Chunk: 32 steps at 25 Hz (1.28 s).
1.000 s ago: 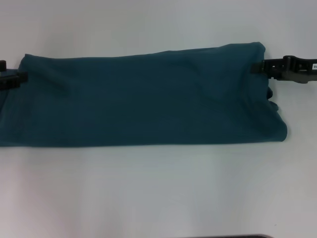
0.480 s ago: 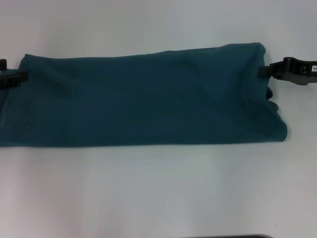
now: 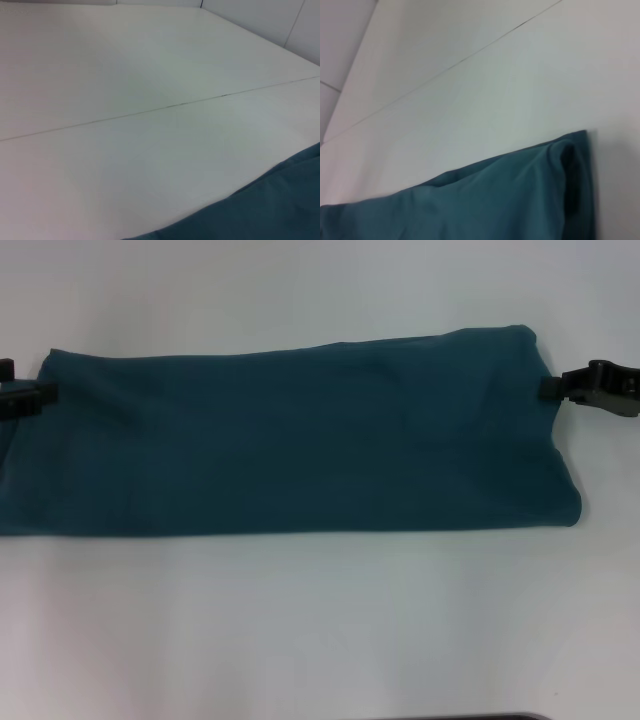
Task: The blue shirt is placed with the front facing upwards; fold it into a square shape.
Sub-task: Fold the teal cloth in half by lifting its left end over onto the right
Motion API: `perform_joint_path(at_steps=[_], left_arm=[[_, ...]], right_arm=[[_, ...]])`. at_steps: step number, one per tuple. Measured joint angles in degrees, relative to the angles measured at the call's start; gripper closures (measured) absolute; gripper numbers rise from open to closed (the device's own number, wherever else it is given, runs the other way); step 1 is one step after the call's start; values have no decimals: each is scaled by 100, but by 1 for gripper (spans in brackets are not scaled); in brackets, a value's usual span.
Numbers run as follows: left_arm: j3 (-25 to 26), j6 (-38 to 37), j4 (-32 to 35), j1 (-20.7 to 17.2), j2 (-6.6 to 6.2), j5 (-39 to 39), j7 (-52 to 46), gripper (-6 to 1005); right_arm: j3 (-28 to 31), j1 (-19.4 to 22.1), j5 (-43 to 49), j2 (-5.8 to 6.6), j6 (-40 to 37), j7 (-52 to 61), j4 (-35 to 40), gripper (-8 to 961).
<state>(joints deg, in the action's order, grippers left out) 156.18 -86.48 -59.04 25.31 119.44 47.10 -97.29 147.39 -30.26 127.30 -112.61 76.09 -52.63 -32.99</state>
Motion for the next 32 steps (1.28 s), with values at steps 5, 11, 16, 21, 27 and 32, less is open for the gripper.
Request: perform_joint_path(at_steps=[5,11,16,21,27,32], left_arm=[[0,7,31,1,0,0,0,265],[-45,68,75,10,0,0,0,264],[-60,85,94,10,0,1,0,266],[-71,117,95,8,0,1,0,265],[-72,140,95,8,0,1,0,264],[-71,151,94,8,0,1,0,265]], right_arm=[[-13,10,25,-18,-256,-1,8,921],[-136,-18,58,-70,-611,-5,77,915],[-259,-30,59,-68,-615,-8,80,910],[-277,-27,45,-58,-642,-49,44,826],[-221,1,10,-45,-575,-91,-126,702],[45,52,-8,-18,-369,-137,-354,448]])
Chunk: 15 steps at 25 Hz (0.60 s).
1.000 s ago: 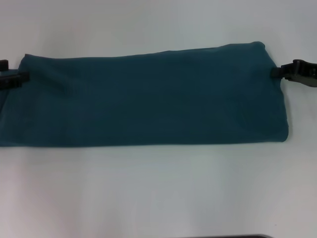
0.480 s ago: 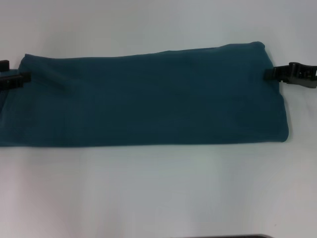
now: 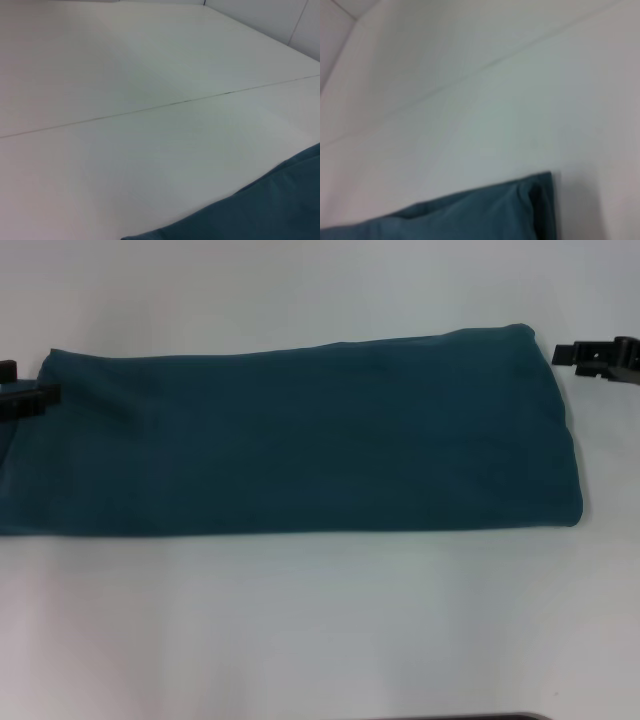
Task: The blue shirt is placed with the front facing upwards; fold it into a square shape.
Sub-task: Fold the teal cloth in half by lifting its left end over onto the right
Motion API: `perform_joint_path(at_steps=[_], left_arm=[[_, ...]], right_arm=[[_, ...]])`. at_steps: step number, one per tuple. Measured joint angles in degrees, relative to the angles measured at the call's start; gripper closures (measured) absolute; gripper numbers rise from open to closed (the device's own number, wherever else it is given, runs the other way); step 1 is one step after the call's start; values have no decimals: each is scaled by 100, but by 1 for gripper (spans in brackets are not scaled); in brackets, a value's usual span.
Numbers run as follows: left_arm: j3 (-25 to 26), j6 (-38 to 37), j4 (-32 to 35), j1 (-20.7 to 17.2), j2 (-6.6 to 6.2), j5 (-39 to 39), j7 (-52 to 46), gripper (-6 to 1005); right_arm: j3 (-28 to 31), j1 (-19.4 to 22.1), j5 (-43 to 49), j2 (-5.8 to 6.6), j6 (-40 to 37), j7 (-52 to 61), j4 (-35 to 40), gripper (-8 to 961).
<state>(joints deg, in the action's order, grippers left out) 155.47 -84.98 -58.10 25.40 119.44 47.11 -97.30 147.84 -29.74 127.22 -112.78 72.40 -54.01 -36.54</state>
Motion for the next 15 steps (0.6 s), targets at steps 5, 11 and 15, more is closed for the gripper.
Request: perform_joint_path(at_steps=[5,11,15], left_arm=[[1,0,-9,-3,0,0,0,265],[21,13,-17,0,-3,-29,-57,266],[12,113,-25,-5,-19,-65,-213,265]], right_arm=[[178,64,-427,-11,448,-593,-90,395],[183,117,-975,-88,707,-1506,-16,298],[159,99,-1007,-131,770,-1782,-6,155]])
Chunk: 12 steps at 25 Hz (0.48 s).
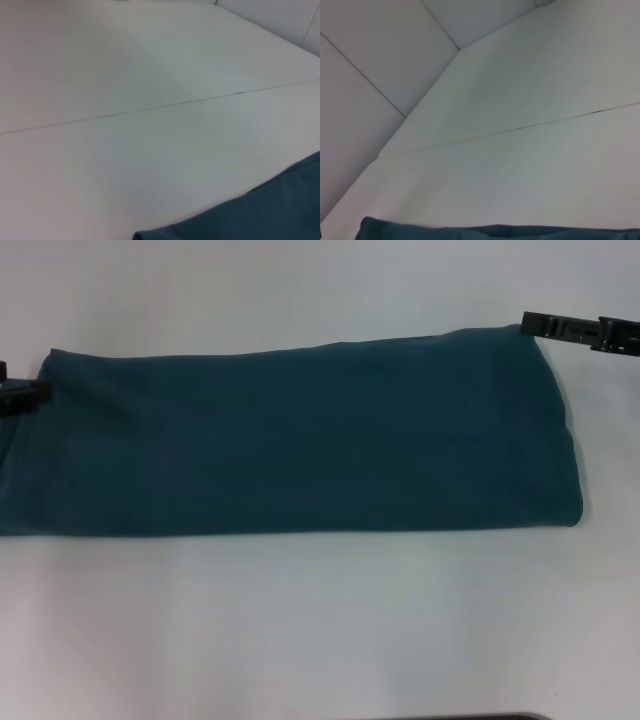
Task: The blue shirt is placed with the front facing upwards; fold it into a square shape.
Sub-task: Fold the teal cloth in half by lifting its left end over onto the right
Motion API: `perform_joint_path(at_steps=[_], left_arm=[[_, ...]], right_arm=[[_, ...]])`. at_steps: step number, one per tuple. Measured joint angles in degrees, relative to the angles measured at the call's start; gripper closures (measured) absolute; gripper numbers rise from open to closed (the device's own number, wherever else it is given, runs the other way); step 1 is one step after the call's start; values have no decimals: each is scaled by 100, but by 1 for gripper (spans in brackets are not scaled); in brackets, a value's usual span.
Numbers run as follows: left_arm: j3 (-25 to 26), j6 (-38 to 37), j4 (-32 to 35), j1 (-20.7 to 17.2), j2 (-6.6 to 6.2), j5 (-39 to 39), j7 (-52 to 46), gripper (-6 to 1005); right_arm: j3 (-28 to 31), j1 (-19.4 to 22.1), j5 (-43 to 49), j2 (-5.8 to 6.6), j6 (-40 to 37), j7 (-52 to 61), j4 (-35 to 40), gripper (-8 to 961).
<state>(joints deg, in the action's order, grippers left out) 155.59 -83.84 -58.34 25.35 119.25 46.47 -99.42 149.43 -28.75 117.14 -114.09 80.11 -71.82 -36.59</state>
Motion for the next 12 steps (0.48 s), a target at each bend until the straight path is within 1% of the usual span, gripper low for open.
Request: perform_joint_path(at_steps=[6,11,12], left_arm=[[-8,30,-2,-14,-24,-167,-402,260],[-11,39,-19,-18,-31,-308,-774,255],[-13,53,-29,-9,-36,-372,-885,254]], right_arm=[[43,-43,-85,-6,-4,-5,0,75],[21,-64,-108,35,-10,-24,-28,9],[21,-72,-105,38,-15,-20,-36,9]])
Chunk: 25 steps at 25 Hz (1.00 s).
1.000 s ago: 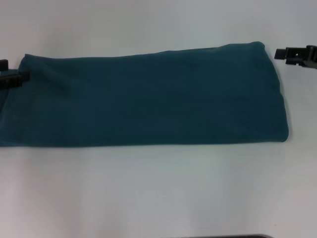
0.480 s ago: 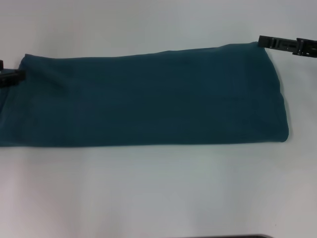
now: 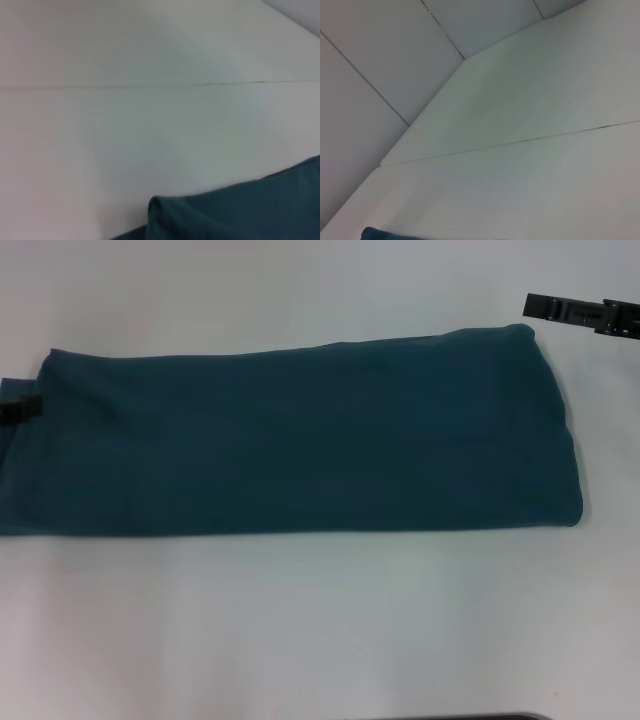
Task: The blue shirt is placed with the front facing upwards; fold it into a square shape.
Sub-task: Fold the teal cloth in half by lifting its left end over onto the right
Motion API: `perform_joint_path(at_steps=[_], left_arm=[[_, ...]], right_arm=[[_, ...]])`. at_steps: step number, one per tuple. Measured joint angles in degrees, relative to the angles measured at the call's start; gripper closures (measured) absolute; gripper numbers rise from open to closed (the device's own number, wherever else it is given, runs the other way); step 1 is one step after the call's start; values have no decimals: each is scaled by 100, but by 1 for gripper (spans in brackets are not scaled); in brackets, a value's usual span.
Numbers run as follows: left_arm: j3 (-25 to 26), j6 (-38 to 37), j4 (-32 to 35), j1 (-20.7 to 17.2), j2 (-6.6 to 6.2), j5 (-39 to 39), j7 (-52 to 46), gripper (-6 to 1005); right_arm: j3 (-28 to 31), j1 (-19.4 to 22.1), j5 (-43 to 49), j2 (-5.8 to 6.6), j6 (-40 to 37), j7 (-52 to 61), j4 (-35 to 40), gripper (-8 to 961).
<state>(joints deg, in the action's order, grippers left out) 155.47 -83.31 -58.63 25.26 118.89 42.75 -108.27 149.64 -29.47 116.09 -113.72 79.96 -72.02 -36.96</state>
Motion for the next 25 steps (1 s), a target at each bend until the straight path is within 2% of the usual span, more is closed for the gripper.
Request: perform_joint_path(at_steps=[2,8,12,20,25], left_arm=[[-4,38,-32,29,-7,-144,-233,251],[-145,285,-22,225,-90,-774,-1171,138],[-267,337,14,347,-127,-1024,-1434,134],[-645,562,72,546,-139,-1050,-1627,127],[-745,987,433,803,-205,-1095,-1710,133]], right_arm=[[0,-20,2,7,-6,22,-12,9],[24,-66,-8,16,-5,40,-28,8],[28,-95,-8,16,-5,40,-30,8],[37,-113,-67,17,-12,40,-31,9],[43,-96,-159,17,8,40,-31,9]])
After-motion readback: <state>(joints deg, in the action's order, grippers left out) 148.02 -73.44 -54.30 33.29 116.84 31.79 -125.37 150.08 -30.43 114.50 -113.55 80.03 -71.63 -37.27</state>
